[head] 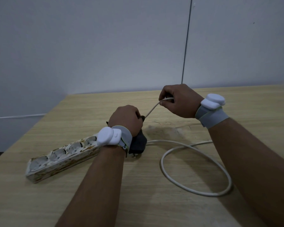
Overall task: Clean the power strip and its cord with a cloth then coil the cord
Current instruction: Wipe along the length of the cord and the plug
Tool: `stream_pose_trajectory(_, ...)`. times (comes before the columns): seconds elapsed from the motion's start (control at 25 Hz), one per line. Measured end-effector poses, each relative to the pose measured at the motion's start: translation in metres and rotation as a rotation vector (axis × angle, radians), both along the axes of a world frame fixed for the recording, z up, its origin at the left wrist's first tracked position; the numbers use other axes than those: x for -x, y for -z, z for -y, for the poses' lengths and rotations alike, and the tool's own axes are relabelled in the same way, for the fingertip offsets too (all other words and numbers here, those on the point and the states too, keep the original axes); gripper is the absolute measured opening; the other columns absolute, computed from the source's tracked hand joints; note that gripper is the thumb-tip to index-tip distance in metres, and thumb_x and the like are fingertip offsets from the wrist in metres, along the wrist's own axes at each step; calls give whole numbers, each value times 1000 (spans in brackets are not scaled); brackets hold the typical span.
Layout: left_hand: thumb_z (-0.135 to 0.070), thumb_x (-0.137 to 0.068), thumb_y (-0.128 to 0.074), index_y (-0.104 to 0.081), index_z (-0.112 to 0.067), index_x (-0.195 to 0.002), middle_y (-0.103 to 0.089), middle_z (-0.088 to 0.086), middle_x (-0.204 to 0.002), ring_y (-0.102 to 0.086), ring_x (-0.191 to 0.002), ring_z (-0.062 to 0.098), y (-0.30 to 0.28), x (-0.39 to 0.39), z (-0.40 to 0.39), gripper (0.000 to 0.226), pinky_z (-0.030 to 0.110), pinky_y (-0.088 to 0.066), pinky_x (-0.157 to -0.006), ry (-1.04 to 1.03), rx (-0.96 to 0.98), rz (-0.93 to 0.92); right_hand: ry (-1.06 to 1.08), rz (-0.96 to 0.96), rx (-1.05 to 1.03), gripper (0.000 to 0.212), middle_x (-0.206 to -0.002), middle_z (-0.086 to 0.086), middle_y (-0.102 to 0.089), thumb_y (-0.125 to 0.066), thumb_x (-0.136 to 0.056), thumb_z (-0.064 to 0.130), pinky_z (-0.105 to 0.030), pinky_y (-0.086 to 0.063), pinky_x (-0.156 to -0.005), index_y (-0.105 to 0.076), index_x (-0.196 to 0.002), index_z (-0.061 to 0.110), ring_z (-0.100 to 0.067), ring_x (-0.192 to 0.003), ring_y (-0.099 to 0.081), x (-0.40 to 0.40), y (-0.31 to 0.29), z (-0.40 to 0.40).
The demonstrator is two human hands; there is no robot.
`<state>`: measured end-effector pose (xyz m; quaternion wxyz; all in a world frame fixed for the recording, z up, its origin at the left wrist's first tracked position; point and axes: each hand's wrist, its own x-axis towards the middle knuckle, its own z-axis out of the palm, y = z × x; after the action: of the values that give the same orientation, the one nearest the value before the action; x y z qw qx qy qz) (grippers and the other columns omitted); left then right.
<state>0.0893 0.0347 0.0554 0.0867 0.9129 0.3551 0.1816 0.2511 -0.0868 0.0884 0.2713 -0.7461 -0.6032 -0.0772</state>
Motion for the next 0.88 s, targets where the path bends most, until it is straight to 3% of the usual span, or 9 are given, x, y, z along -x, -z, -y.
stream_pose_trajectory(0.12, -40, -88, -60, -73, -24, -91, -69, -1, -95, -59, -82, 19, -5, 5, -1, 21, 26, -45, -67, -23, 2, 143, 6, -7, -18, 4, -68, 17, -56, -63, -85, 29, -13, -35, -58, -61, -85, 25, 0, -64, -52, 0, -1, 0)
stream_pose_trajectory(0.24, -37, -86, -62, -72, -26, -87, -69, -4, -91, -60, -84, 17, -11, 12, -7, 15, 23, -41, -70, -73, -8, 351, 82, 31, 78, 7, -73, 13, -57, -62, -81, 29, -23, -41, -64, -61, -80, 23, -9, -70, -54, -6, 1, -1)
stream_pose_trajectory(0.36, -35, -85, -62, -72, -28, -87, -69, -4, -91, -60, -85, 16, -11, 14, -11, 12, 22, -39, -71, -69, 7, 332, 180, 105, 306, 11, -80, 8, -55, -60, -79, 32, -29, -44, -70, -58, -78, 22, -17, -80, -53, -9, 10, -3)
stream_pose_trajectory(0.44, -34, -85, -62, -71, -27, -87, -68, -5, -91, -58, -83, 15, -9, 13, -10, 11, 21, -38, -70, -65, 23, 316, 159, 117, 400, 13, -86, 7, -55, -59, -81, 36, -32, -47, -76, -59, -88, 25, -17, -85, -51, -7, 19, -7)
stream_pose_trajectory(0.52, -34, -84, -63, -71, -27, -86, -66, -5, -88, -55, -81, 14, -6, 11, -9, 11, 22, -38, -69, -54, 30, 309, 95, 96, 453, 22, -88, 9, -56, -58, -82, 39, -33, -49, -80, -60, -102, 28, -15, -86, -51, 0, 26, -12)
stream_pose_trajectory(0.64, -34, -84, -63, -71, -27, -88, -63, -7, -87, -56, -84, 15, -3, 8, -8, 12, 24, -41, -70, -27, 46, 290, 41, 123, 454, 23, -92, 7, -63, -59, -82, 37, -33, -50, -80, -62, -103, 27, -16, -91, -56, 7, 37, -20)
stream_pose_trajectory(0.76, -34, -85, -63, -72, -27, -89, -67, -4, -92, -60, -86, 17, -2, 6, -5, 13, 24, -44, -70, -5, 50, 273, 38, 157, 456, 19, -89, 7, -61, -63, -82, 42, -31, -49, -72, -61, -94, 27, -17, -88, -55, 10, 46, -26)
stream_pose_trajectory(0.88, -36, -85, -62, -72, -26, -89, -67, -4, -93, -58, -86, 16, -2, 6, -5, 14, 24, -43, -70, -7, 43, 278, 91, 140, 358, 24, -70, 14, -49, -62, -83, 49, -24, -33, -53, -54, -73, 28, -14, -70, -50, 9, 47, -27)
